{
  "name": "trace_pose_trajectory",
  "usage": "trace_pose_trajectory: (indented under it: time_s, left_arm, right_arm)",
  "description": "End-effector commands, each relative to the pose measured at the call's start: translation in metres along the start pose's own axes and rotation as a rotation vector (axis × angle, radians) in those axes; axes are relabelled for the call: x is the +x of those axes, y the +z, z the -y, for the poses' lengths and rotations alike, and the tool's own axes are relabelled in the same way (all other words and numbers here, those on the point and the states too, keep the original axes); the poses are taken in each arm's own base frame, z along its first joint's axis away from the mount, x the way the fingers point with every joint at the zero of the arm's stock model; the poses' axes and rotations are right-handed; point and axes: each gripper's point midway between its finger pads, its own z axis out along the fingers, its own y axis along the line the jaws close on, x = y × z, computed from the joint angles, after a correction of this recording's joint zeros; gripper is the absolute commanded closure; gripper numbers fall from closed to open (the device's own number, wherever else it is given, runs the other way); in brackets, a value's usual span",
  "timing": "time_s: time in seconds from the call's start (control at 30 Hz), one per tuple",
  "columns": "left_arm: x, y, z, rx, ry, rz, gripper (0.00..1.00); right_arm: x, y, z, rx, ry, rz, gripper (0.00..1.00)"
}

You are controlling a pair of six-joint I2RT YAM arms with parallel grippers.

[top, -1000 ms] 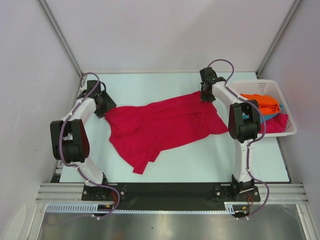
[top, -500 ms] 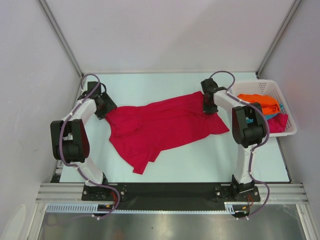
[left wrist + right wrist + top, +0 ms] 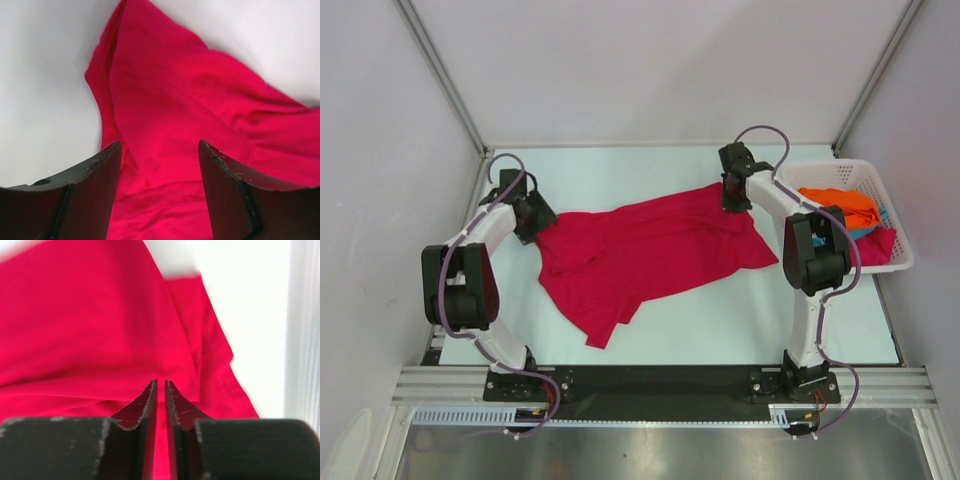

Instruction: Fold and stack the t-shirts

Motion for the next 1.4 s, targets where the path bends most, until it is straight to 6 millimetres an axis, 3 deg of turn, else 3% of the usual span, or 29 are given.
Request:
trace_pose_trajectory:
  time_s: [0.0, 0.2, 0.33, 0.6, 0.73, 1.0, 1.37]
  left_arm:
    - [0.010, -0.017, 0.018, 0.059, 0.032, 0.020, 0.32]
    - [0.042, -0.015, 0.047, 0.089, 0.108, -0.024, 0.32]
    - [0.068, -0.020, 0.062, 0.110, 0.169, -0.055, 0.32]
    - [0.119, -0.012, 0.070, 0.116, 0.226, -0.131, 0.33]
    - [0.129, -0.007, 0.070, 0.096, 0.251, -0.129, 0.33]
    - [0.130, -0.006, 0.066, 0.088, 0.257, -0.124, 0.32]
    - [0.132, -0.002, 0.064, 0.083, 0.267, -0.131, 0.33]
  right_arm:
    - [-0.032, -0.012, -0.017, -0.030, 0.002, 0.074, 0.80]
    - [-0.041, -0.002, -0.032, -0.064, 0.006, 0.072, 0.77]
    - [-0.031, 0.005, -0.042, -0.076, -0.006, 0.044, 0.76]
    - [-0.010, 0.007, -0.072, -0.118, -0.055, 0.019, 0.76]
    - [-0.001, 0.006, -0.085, -0.128, -0.082, 0.016, 0.76]
    - [0.014, 0.011, -0.094, -0.131, -0.105, -0.008, 0.76]
    - [0.015, 0.024, -0.098, -0.120, -0.121, -0.024, 0.73]
